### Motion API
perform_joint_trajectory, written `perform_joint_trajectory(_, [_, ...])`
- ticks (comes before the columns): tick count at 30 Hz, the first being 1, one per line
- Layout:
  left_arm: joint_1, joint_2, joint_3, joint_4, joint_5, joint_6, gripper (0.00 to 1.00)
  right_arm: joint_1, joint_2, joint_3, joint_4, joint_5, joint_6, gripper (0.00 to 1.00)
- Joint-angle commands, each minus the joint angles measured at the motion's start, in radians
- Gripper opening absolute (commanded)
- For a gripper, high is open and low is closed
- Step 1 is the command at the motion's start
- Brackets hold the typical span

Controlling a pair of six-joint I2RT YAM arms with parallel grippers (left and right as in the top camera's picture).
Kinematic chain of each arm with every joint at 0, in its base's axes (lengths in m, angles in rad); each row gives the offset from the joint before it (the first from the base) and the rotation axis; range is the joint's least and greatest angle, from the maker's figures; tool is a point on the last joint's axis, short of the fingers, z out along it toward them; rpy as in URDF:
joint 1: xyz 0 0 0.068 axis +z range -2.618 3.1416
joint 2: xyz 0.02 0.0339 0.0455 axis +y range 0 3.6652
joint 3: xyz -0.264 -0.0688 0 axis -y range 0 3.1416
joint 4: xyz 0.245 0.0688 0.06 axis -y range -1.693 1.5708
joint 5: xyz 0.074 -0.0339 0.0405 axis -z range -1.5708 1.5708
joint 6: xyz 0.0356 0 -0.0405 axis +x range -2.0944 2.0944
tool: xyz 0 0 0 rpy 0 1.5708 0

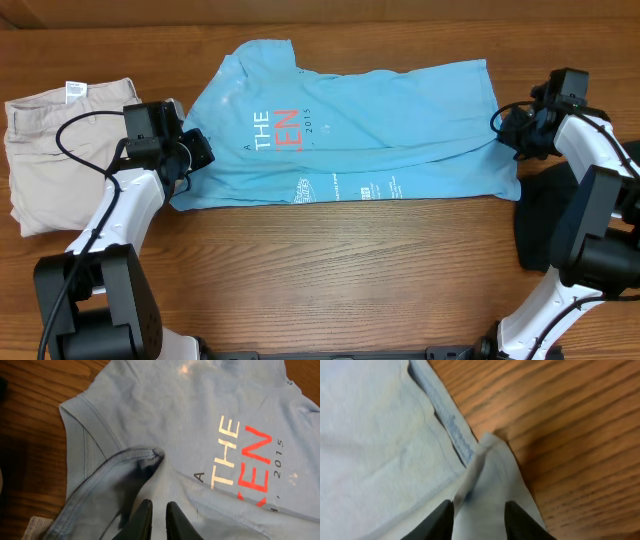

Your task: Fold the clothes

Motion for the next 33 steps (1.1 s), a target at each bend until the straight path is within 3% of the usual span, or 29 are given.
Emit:
perform_joint_trajectory(1, [-0.003, 0.007, 0.022, -0.027, 0.056, -0.013, 0.15, 0.006, 0.001, 0.025, -0.021, -0.001, 0.006, 0.38])
perform_joint_trajectory(8, [-0.003, 0.007, 0.039, -0.024, 0.107, -0.003, 0.21, 0.005, -0.079, 0.052, -0.101, -0.009, 0.006, 0.42])
perform_joint_trajectory(13, [-0.021, 0.007, 0.178, -0.133, 0.142, 0.028, 0.33, 0.007, -0.149, 0.077, -0.147, -0.013, -0.014, 0.45])
perform_joint_trajectory(17, [-0.062, 0.008, 0.371, -0.286, 0.035, 0.109, 0.66, 0.011, -0.151, 0.174, -0.263, -0.05, -0.072, 0.48])
perform_joint_trajectory(19, [-0.069, 0.021, 0.453, -0.315, 0.021, 0.122, 0.74, 0.011, -0.151, 0.223, -0.313, -0.063, -0.085, 0.52])
perform_joint_trajectory(24, [-0.063, 0.14, 0.655, -0.339, 0.076, 0.122, 0.78, 0.014, -0.151, 0.29, -0.373, -0.092, -0.084, 0.6])
perform_joint_trajectory(33, [-0.06, 0.563, 1.004, -0.33, 0.156, 0.138, 0.83, 0.024, -0.151, 0.286, -0.383, -0.091, -0.084, 0.61])
